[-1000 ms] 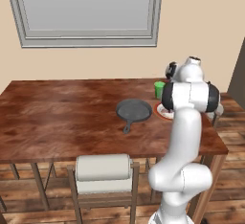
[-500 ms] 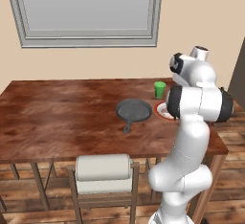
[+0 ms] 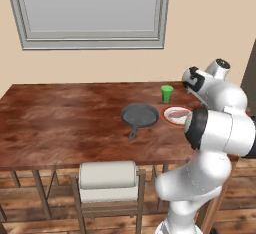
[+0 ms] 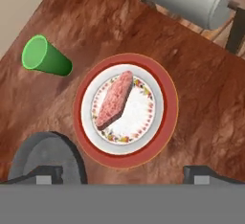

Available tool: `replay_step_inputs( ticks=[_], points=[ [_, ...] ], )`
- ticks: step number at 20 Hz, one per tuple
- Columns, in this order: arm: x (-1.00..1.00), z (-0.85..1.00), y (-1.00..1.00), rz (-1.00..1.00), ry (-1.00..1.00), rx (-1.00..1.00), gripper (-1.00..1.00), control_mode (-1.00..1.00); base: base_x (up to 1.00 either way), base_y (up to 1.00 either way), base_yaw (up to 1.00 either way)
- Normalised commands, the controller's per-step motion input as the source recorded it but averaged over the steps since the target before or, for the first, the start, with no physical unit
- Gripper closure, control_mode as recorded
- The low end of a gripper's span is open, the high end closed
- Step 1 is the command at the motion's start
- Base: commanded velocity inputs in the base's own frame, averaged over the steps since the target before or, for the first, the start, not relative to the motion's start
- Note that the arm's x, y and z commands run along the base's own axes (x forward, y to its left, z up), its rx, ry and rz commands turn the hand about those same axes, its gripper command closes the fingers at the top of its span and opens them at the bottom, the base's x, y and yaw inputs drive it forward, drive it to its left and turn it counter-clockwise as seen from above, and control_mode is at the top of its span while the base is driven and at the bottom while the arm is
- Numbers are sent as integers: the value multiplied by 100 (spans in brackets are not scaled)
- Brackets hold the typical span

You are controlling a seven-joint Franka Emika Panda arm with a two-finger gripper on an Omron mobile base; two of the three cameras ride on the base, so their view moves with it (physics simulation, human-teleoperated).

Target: Pick up the pan with the steak in it and place it on the dining table. Then place the steak on the plate.

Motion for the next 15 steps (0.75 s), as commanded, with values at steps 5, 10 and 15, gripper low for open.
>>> replay_step_inputs(
  ticks=[5, 10, 15],
  points=[
    [-53, 0, 5, 8, -46, -7, -100, -100, 0, 0, 0],
    [-58, 10, 6, 8, -39, -3, -100, -100, 0, 0, 0],
    [-49, 8, 2, 12, -23, 0, -100, -100, 0, 0, 0]
  ],
)
